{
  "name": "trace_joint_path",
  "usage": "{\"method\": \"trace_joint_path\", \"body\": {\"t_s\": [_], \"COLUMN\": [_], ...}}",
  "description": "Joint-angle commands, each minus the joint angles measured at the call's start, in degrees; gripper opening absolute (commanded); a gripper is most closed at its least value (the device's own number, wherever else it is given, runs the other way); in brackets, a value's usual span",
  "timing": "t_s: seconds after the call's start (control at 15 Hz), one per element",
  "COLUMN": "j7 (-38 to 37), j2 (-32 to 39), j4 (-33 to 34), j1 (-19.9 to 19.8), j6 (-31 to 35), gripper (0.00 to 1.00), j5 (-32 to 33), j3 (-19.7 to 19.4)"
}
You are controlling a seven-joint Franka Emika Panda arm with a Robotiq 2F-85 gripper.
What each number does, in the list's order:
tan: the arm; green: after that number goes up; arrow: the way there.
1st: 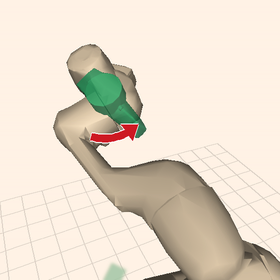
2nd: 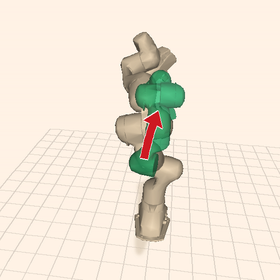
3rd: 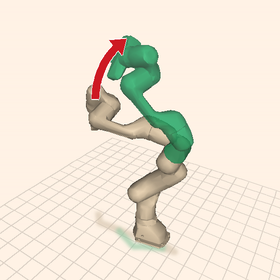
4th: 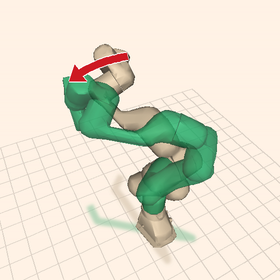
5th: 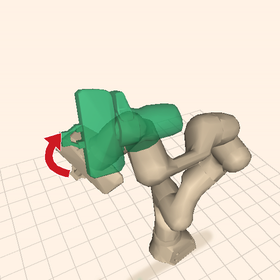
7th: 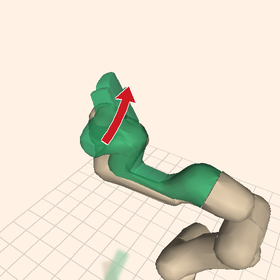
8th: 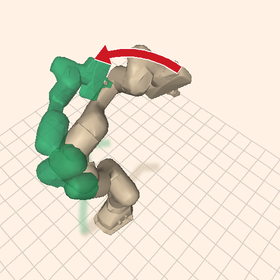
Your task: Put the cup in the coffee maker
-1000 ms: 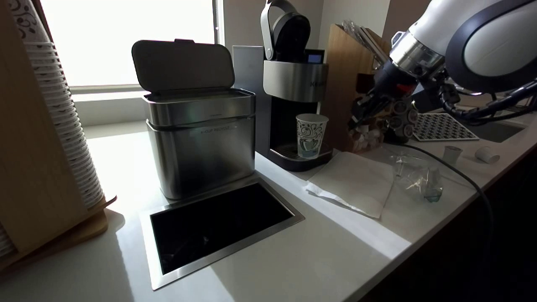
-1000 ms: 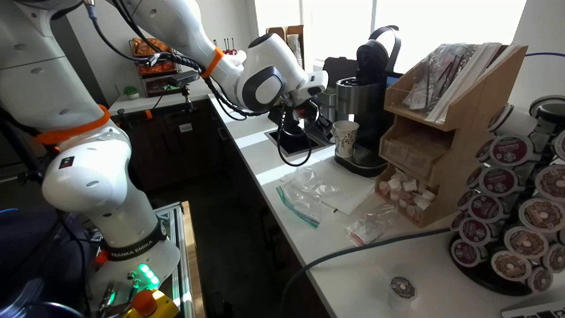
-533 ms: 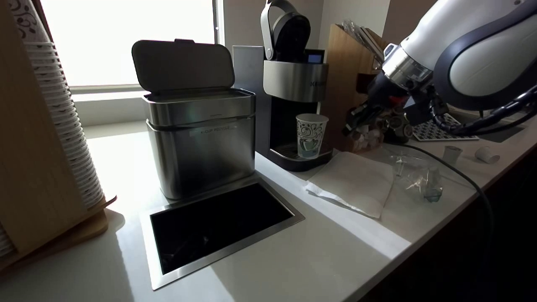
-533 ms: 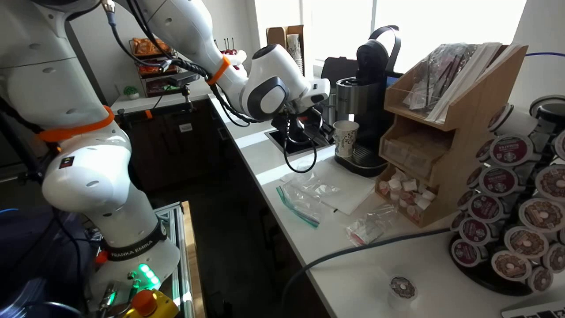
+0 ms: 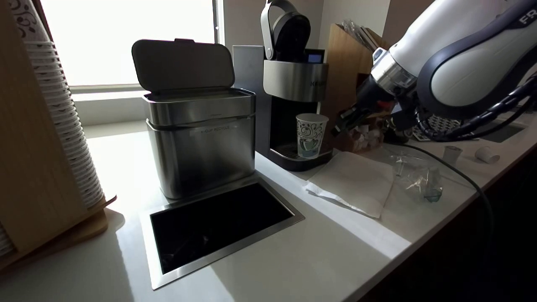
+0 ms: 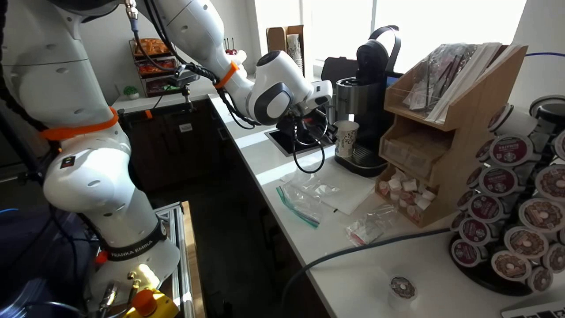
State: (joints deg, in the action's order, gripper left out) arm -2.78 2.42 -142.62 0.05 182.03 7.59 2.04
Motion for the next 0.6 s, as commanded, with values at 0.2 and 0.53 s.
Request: {"method": "trace_joint_path", "body": {"t_s": [0.2,0.53], "j7": [2.40,3.27], "j2": [3.19,4.40], "j4": [2.37,3.44], "j1": [1.19,0.91], "j6": [1.51,1.71], "gripper": [0.00,0.00], "j5": [-2.22,-1.99], "j3": [0.58,0.35]}}
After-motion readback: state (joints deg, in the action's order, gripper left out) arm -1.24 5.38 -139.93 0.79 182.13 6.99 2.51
